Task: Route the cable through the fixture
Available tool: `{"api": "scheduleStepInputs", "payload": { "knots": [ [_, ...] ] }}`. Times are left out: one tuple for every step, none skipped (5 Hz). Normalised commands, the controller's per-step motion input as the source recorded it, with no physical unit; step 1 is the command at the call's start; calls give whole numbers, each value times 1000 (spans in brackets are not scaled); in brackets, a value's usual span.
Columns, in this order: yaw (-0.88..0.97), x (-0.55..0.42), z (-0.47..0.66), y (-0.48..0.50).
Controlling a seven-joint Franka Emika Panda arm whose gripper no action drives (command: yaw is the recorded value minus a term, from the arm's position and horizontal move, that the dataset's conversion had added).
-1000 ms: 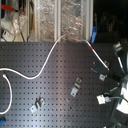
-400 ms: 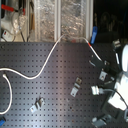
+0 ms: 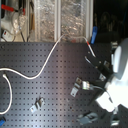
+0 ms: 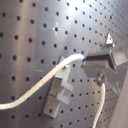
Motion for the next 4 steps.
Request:
{"api": "scheduleStepInputs", "payload": {
  "knots": [
    [669,-427,-357,392],
    [646,-306,-72,339],
    [-77,179,174,-235],
    [-197,604,283,-234]
  ]
}}
